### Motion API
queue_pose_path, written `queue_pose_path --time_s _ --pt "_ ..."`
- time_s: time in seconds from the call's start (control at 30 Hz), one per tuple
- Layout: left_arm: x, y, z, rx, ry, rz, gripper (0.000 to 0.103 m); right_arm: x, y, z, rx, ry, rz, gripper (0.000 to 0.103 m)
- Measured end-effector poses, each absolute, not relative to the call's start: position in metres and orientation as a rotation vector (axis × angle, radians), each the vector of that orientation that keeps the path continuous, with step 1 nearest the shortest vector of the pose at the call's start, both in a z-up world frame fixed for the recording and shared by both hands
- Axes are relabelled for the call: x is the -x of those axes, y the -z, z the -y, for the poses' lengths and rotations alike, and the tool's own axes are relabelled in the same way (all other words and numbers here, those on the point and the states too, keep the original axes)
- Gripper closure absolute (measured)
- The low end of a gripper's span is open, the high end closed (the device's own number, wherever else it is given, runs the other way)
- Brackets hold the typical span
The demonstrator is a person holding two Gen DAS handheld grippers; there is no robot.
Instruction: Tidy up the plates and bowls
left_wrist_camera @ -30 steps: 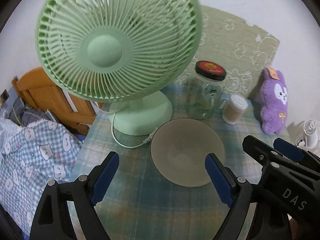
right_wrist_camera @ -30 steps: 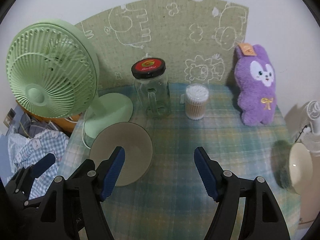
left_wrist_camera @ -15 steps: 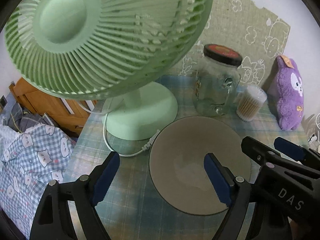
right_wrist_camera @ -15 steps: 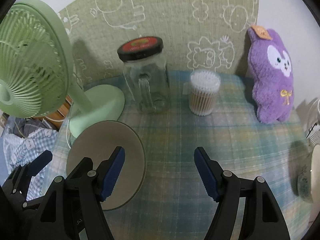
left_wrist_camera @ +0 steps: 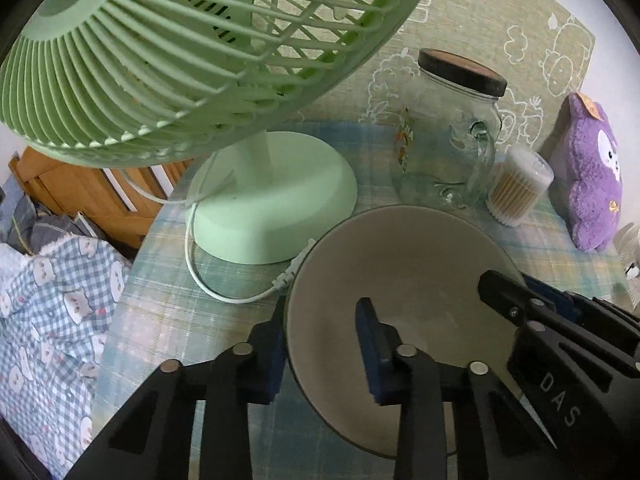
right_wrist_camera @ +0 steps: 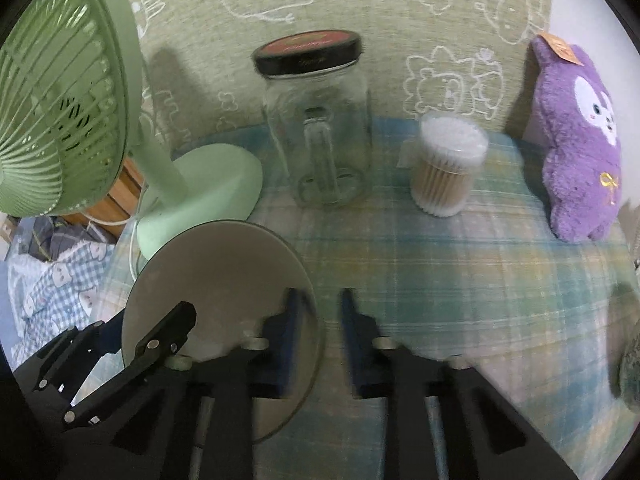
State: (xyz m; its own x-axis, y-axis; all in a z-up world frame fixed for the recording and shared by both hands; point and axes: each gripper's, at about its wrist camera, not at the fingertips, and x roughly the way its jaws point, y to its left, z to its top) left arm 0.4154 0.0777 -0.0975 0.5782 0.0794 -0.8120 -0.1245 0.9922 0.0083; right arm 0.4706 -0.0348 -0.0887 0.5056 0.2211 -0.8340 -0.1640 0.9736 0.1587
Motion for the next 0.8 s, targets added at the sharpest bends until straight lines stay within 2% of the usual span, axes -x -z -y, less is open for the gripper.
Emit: queue_pose_path --time_s 0.1,0.23,0.8 --pt "-0.417 0.097 -0.078 0.036 -0.133 -0.94 0.084 -0.471 0.088 0.034 -0.068 -0.221 -1.011 0.089" --pt "-0.419 0.098 -0.083 0.043 -0.149 -0.941 0.088 -0.471 0.086 0.031 -0.066 -0.206 -1.014 0.089" --pt "-0.396 0.08 -0.069 0.039 -0.114 -0.974 0.09 -0.443 0.07 0.048 -0.102 -0.162 -1.06 0.088"
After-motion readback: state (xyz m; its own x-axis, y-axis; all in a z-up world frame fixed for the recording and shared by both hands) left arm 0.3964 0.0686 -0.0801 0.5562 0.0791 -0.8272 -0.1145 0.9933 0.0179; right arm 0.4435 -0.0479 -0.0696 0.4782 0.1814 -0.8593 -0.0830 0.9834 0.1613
